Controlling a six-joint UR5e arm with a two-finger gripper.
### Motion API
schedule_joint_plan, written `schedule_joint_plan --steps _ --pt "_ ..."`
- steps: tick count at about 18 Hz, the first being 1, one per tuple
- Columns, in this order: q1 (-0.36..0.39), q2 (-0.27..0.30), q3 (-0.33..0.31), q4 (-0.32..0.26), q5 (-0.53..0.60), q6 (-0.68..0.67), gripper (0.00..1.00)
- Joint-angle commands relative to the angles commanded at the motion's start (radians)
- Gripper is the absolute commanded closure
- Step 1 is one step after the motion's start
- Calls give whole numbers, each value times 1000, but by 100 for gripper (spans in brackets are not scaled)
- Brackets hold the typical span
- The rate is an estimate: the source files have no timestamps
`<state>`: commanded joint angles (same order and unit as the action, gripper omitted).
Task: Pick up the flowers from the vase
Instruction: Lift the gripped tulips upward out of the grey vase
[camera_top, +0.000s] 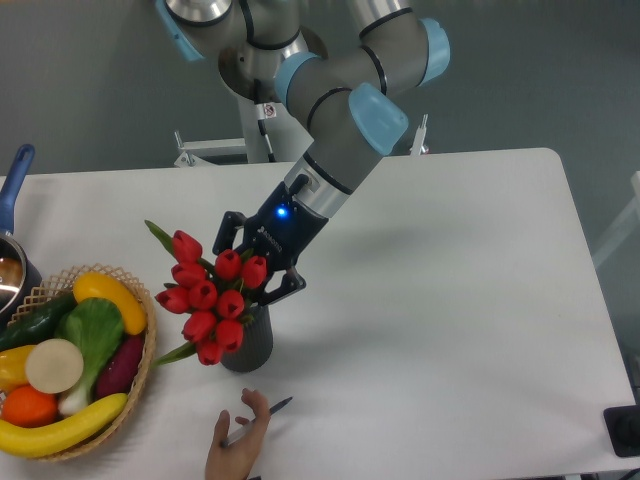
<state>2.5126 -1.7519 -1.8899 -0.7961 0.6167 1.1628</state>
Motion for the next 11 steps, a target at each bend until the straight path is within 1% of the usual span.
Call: schedule_joint_plan --steps 2,5,9,11 --pt "5 25 2 0 -26 -38 53" --pt "32 57 5 0 -98 -86 53" --pt "52 71 46 0 -133 -159 53" --pt "61 74 63 0 -169 -199 53"
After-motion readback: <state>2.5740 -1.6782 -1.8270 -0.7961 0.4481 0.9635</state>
